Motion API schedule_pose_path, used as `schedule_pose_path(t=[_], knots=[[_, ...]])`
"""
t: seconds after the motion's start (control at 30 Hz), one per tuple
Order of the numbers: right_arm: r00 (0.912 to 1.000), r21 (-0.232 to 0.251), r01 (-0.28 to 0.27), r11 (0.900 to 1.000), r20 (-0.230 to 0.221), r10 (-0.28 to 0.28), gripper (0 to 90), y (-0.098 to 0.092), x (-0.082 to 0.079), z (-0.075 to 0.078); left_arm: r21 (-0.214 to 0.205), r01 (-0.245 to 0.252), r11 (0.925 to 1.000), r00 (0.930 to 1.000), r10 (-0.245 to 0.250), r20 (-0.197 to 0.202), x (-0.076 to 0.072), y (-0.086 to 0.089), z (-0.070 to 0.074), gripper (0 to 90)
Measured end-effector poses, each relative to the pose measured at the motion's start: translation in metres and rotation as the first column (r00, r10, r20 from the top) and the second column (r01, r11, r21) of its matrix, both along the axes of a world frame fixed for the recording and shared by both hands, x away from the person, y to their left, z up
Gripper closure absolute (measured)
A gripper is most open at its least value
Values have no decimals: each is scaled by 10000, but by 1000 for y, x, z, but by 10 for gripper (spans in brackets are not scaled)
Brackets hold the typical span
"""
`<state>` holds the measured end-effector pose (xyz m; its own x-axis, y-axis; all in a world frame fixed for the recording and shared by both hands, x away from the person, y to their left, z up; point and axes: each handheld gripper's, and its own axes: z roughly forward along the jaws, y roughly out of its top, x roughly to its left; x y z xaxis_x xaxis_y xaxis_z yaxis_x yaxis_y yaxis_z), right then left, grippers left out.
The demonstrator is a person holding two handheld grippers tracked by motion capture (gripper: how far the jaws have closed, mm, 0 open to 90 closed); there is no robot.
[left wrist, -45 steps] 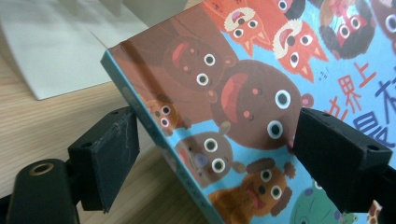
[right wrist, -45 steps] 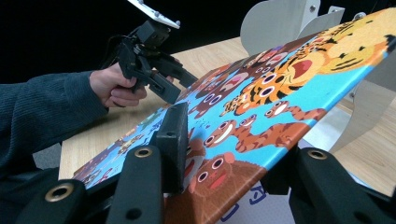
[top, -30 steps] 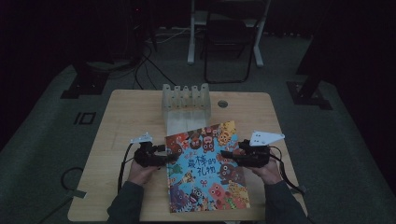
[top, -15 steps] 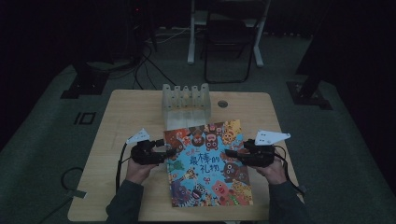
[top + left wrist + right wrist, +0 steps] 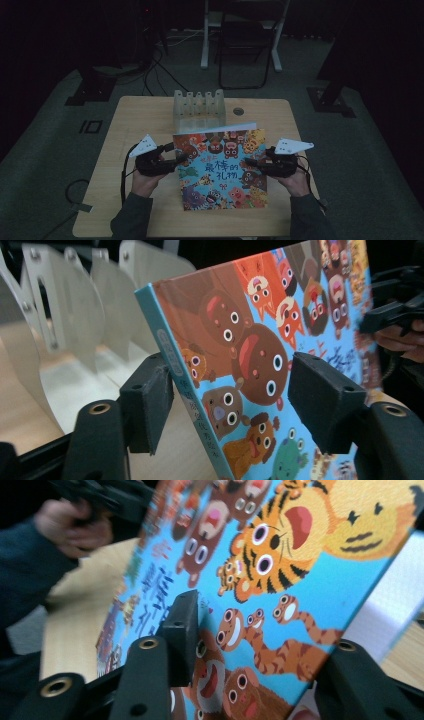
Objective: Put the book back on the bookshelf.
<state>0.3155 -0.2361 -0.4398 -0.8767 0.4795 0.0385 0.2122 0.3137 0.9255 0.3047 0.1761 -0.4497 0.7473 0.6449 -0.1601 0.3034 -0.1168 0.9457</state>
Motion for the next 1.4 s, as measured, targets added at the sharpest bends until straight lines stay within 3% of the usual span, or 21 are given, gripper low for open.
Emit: schedule_pose_path(t=[0.13,0.17,0.23,0.37,0.77,1.03,1.4], knots=[[9993,72,369,9993,15,-369,543,-5,3,-4,-119,-43,9999,9972,52,743,-10,-2,13,451],[9992,101,395,9992,8,-395,539,-6,3,-5,-119,-43,9999,9972,52,743,-10,-2,13,478],[9986,16,524,9986,74,-524,523,-6,4,-7,-35,-80,10000,9918,84,1278,-17,-5,22,524],[9972,-96,653,9978,363,-650,521,-6,2,-9,95,-172,9998,9869,155,1609,-24,-6,27,592],[9915,-135,769,9969,1060,-751,511,-6,-2,-10,-56,130,9999,9789,-116,2041,-32,-3,31,675],[9873,-576,659,9962,1486,-567,495,-9,-13,-9,-232,936,9953,9700,-859,2274,-40,-1,26,646],[9920,-158,664,9977,1085,-643,467,-29,-15,-18,-86,1538,9881,9671,-1487,2064,-39,-2,16,649]])
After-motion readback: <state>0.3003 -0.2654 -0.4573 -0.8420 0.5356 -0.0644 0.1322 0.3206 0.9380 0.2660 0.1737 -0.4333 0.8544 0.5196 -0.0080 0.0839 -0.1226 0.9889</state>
